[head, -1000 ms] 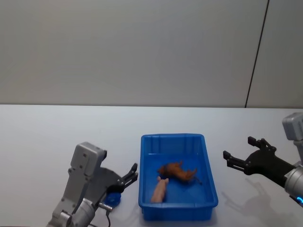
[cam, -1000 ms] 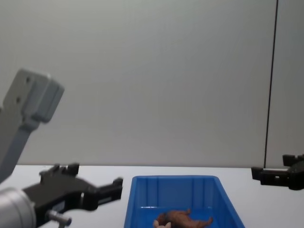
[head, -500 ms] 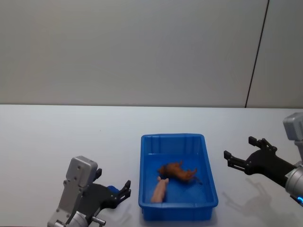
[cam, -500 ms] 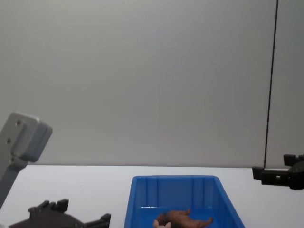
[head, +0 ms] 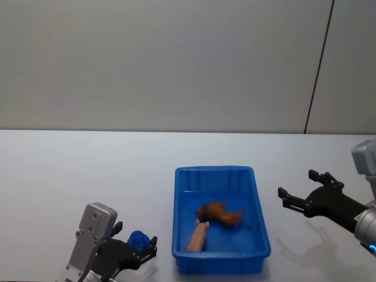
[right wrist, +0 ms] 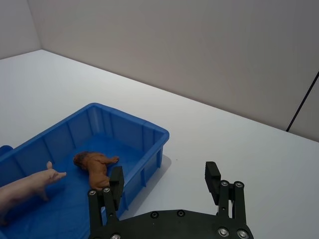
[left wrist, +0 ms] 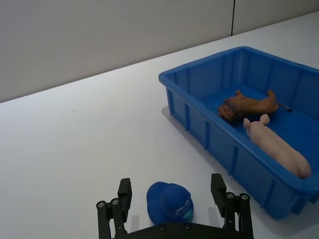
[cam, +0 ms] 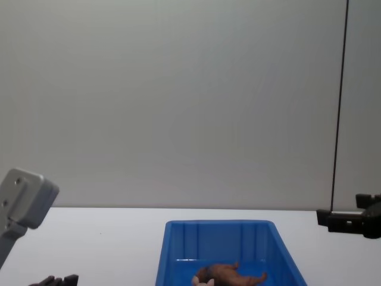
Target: Pick up the two dolls from the table and place them into the box.
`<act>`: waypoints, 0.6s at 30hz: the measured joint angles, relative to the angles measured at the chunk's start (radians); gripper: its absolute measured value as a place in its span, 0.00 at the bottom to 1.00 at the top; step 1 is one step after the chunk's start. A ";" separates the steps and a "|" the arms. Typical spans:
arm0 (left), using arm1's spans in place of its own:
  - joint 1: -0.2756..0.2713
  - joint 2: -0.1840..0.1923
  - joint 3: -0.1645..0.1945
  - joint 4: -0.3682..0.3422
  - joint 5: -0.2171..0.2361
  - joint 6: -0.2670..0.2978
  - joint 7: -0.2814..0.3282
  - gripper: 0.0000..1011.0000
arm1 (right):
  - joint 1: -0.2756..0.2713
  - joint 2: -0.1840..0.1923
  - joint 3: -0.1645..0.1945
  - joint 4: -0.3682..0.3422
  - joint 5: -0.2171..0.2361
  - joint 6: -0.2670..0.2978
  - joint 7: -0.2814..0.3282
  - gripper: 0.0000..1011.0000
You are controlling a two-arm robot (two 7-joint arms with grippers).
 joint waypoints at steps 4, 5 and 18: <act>-0.002 0.000 -0.002 0.010 0.004 0.004 -0.015 0.97 | 0.000 0.000 0.000 0.000 0.000 0.000 0.000 0.99; -0.003 0.000 -0.002 0.014 0.007 0.006 -0.021 0.94 | 0.000 0.000 0.000 0.000 0.000 0.000 0.000 0.99; -0.017 -0.008 -0.006 0.041 0.026 0.036 -0.064 0.58 | 0.000 0.000 0.000 0.000 0.000 0.000 0.000 0.99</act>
